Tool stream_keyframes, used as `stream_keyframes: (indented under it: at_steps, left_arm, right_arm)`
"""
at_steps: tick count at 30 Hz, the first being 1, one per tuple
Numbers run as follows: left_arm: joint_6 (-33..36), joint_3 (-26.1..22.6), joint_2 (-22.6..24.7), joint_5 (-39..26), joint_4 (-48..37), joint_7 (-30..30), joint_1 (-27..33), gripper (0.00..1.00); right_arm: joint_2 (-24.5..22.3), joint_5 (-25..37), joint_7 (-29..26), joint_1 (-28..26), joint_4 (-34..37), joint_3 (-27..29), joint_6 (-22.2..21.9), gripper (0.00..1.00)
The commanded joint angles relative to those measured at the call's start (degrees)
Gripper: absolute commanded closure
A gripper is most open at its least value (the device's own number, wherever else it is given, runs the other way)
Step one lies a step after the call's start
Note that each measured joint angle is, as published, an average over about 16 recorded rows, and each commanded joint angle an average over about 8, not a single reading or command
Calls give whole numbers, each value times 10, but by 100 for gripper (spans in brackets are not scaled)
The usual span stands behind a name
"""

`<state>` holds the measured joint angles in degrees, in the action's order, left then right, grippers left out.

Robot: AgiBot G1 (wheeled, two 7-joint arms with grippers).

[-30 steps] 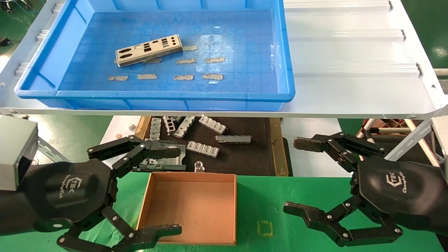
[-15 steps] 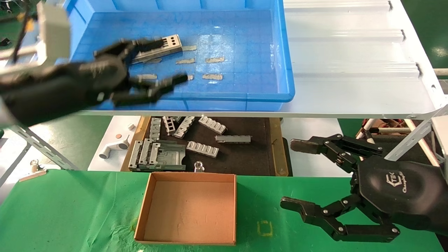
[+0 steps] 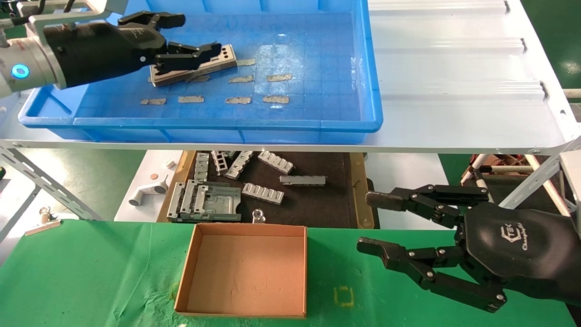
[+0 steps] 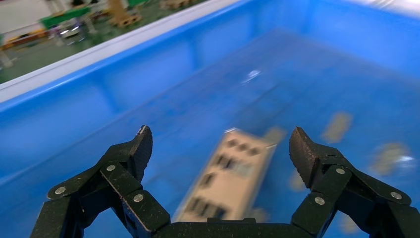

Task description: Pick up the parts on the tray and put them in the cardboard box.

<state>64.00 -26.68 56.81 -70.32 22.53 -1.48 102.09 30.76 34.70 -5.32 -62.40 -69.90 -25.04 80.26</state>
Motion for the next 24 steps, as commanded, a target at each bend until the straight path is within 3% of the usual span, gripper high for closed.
stream_keyframes:
  at_steps: [1, 15, 18, 22, 24]
  left_arm:
    - [-15, -9, 12, -18, -40, -10, 23, 0]
    - [26, -29, 28, -46, -137, -66, 75, 2]
    - [22, -29, 31, -47, -152, -75, 81, 24]
    - [22, -28, 35, -46, -167, -85, 86, 73]
    - [23, -28, 36, -46, -173, -89, 89, 91]
  right_arm:
    - [0, 0, 0, 0, 0, 0, 0, 100]
    - [0, 0, 0, 0, 0, 0, 0, 100]
    - [0, 0, 0, 0, 0, 0, 0, 100]
    - [0, 0, 0, 0, 0, 0, 0, 100]
    - [0, 0, 0, 0, 0, 0, 0, 100]
